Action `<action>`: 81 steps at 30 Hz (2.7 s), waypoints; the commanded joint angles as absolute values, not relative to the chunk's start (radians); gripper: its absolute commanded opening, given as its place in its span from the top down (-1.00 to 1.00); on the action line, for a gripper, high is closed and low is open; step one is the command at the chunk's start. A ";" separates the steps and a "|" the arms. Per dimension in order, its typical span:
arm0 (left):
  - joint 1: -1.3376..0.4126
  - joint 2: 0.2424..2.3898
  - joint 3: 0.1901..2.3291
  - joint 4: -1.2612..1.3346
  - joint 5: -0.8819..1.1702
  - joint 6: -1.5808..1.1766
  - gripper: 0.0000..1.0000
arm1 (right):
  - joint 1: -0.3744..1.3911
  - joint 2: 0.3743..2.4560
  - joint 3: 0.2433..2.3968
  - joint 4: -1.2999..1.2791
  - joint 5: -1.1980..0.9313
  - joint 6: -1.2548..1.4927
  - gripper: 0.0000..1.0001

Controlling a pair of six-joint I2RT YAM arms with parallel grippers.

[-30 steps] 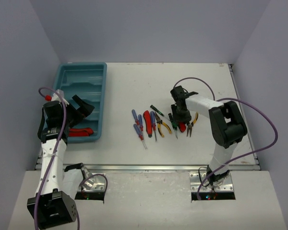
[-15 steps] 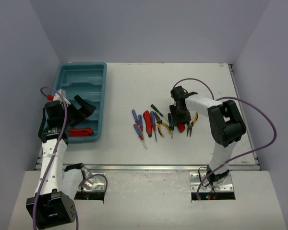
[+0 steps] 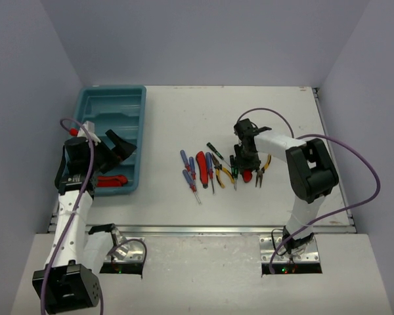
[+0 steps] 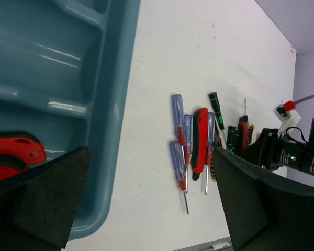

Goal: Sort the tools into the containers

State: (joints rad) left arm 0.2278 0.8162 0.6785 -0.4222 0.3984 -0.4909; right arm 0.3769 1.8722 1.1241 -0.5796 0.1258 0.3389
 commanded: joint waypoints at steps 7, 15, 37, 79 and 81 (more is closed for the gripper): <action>-0.127 0.860 0.668 -0.094 0.374 -0.790 -1.00 | 0.512 1.544 1.160 -0.651 0.218 0.361 1.00; -0.463 0.944 0.625 0.294 0.176 -0.962 -1.00 | 0.677 1.348 1.098 -0.415 -0.110 0.365 1.00; -0.690 1.217 0.780 0.269 0.006 -0.974 1.00 | 0.744 1.383 1.199 -0.339 -0.224 0.422 1.00; 0.439 1.040 0.731 -0.591 -0.106 -0.844 -0.58 | 0.505 1.288 0.995 -0.401 -0.042 0.469 -0.98; 0.436 1.029 0.746 -0.617 -0.101 -0.847 -1.00 | 0.505 1.320 1.012 -0.405 -0.063 0.471 -0.98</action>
State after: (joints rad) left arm 0.4355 1.0594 0.7054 -0.6203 -0.1260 -0.8451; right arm 0.5014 1.2788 0.9894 -0.4451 -0.0105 0.4645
